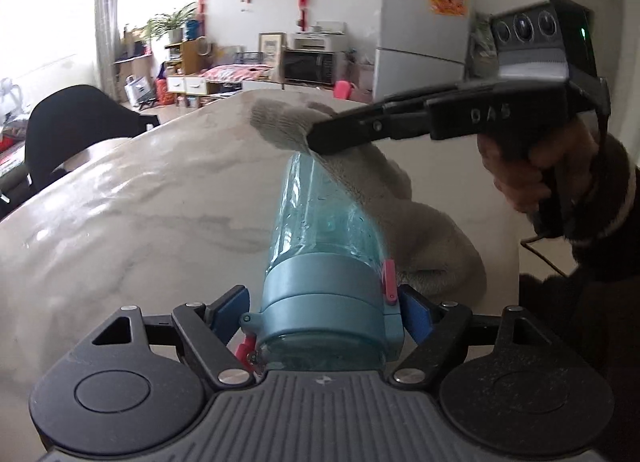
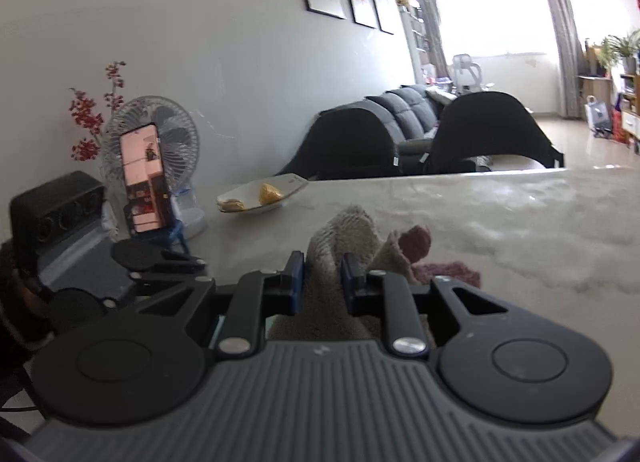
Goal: Clean container
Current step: 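Drape the towel over the bottle's open end with the right gripper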
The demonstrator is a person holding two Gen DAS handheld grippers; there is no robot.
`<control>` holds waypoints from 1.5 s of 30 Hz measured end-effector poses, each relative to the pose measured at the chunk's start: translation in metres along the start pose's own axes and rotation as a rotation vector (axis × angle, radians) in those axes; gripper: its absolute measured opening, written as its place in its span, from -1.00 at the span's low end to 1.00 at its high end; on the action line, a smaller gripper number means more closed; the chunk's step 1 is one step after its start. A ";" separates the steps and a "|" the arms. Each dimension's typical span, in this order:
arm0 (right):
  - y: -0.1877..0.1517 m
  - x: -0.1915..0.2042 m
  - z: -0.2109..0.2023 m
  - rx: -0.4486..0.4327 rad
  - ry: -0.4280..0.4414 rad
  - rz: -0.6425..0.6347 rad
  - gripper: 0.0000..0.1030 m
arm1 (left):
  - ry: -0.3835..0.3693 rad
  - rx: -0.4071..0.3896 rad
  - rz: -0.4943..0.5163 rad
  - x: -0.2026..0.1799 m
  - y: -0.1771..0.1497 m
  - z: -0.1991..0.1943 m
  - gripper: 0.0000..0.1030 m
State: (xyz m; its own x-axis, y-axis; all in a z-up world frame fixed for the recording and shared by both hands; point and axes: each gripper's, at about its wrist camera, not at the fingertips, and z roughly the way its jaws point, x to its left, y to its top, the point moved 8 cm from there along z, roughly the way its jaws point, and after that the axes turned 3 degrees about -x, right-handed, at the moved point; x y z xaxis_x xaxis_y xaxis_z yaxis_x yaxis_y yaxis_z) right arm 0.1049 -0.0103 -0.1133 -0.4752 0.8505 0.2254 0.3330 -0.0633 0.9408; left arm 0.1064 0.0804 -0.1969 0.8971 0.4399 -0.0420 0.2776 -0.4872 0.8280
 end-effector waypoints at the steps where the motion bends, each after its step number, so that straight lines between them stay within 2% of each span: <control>1: 0.000 0.004 0.003 0.004 0.014 -0.006 -0.63 | -0.009 -0.012 -0.013 0.003 -0.001 0.000 0.58; 6: -0.015 0.025 0.021 0.085 0.062 -0.058 -0.62 | -0.031 -0.102 -0.094 0.010 -0.012 -0.007 0.59; 9: -0.015 0.027 0.022 0.083 0.067 -0.050 -0.53 | -0.039 -0.147 -0.120 0.011 -0.017 -0.006 0.59; 10: -0.014 0.026 0.020 0.078 0.070 -0.040 -0.37 | -0.041 -0.155 -0.124 0.010 -0.018 -0.004 0.59; 12: -0.008 0.023 0.012 0.052 0.075 -0.007 -0.25 | -0.042 -0.156 -0.130 0.009 -0.018 0.000 0.59; 15: -0.001 0.015 0.001 0.005 0.060 0.017 -0.25 | -0.045 -0.151 -0.128 0.008 -0.021 0.002 0.59; 18: -0.005 0.011 0.005 0.005 0.024 -0.004 -0.30 | -0.045 -0.141 -0.118 0.006 -0.026 0.001 0.59; 21: -0.016 0.016 0.015 0.019 -0.004 -0.078 -0.33 | -0.009 -0.103 -0.087 0.004 -0.029 0.007 0.62; 24: -0.020 0.021 0.020 0.000 -0.064 -0.193 -0.54 | 0.011 -0.077 -0.068 0.002 -0.031 0.011 0.63; 26: -0.021 0.018 0.021 -0.018 -0.094 -0.229 -0.55 | 0.011 -0.072 -0.065 0.002 -0.032 0.012 0.63; 33: -0.019 -0.004 0.017 -0.066 -0.162 -0.212 -0.61 | -0.011 -0.014 -0.044 -0.001 -0.038 0.019 0.59; 38: -0.016 -0.016 0.011 -0.083 -0.208 -0.189 -0.65 | -0.003 -0.010 -0.036 -0.002 -0.041 0.017 0.59; 45: -0.016 -0.016 0.006 -0.086 -0.274 -0.223 -0.66 | 0.009 0.000 -0.019 0.005 -0.035 0.012 0.59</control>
State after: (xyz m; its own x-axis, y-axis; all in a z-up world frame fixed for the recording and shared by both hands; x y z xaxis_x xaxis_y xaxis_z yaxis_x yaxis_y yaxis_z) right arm 0.1123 -0.0197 -0.1335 -0.2882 0.9561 -0.0532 0.1702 0.1058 0.9797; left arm 0.1052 0.0910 -0.2330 0.8886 0.4556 -0.0529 0.2947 -0.4788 0.8270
